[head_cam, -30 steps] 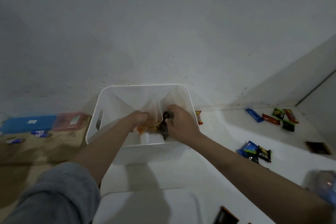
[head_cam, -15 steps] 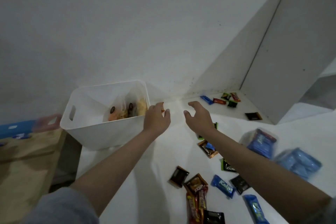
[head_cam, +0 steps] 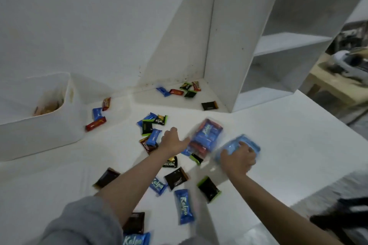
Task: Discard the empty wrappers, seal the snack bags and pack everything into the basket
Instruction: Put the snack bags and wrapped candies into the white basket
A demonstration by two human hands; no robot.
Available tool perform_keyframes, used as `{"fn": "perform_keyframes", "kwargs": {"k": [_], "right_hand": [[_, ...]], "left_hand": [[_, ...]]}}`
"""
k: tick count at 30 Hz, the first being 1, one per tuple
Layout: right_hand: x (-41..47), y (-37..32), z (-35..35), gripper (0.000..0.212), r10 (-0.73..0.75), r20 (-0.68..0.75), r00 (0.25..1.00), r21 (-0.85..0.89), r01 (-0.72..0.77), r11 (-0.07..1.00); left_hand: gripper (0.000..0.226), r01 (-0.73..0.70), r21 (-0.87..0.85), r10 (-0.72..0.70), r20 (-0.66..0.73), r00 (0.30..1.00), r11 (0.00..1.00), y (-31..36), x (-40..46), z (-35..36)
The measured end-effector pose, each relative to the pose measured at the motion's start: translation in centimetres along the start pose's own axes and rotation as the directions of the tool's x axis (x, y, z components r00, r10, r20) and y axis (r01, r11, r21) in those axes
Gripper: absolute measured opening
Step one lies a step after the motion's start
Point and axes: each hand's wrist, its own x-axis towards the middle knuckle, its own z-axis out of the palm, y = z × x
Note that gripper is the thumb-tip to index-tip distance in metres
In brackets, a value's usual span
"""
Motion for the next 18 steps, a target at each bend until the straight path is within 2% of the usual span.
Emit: {"fn": "perform_keyframes", "kwargs": {"k": [2, 5, 8, 11, 15, 18], "right_hand": [[1.6, 2.0, -1.4, 0.081, 0.227, -0.021, 0.974, 0.076, -0.225, 0.971], [3.8, 4.1, -2.1, 0.093, 0.459, 0.119, 0.880, 0.015, -0.464, 0.886], [4.8, 5.1, -1.5, 0.093, 0.496, 0.236, 0.836, -0.084, -0.491, 0.867], [5.1, 5.1, -0.8, 0.086, 0.484, 0.240, 0.842, -0.100, -0.474, 0.875], [5.4, 4.9, -0.4, 0.077, 0.483, 0.271, 0.833, -0.022, -0.496, 0.868], [5.8, 4.9, -0.5, 0.068, 0.469, 0.308, 0.828, 0.002, -0.493, 0.870]], "left_hand": [[0.081, 0.009, 0.073, -0.008, -0.013, 1.000, 0.997, 1.7, 0.5, 2.6], [0.091, 0.040, 0.175, -0.033, -0.043, 0.999, 0.984, 3.5, 1.1, 5.7], [0.111, 0.074, 0.225, -0.068, -0.035, 0.997, 0.972, 4.1, 2.0, 7.5], [0.124, 0.098, 0.215, -0.088, -0.055, 0.995, 0.972, 4.0, 3.0, 8.7], [0.115, 0.075, 0.203, -0.047, -0.139, 0.989, 0.976, 4.1, 3.6, 9.4], [0.111, 0.092, 0.099, -0.079, -0.127, 0.989, 0.991, 4.4, 3.8, 9.2]]}}
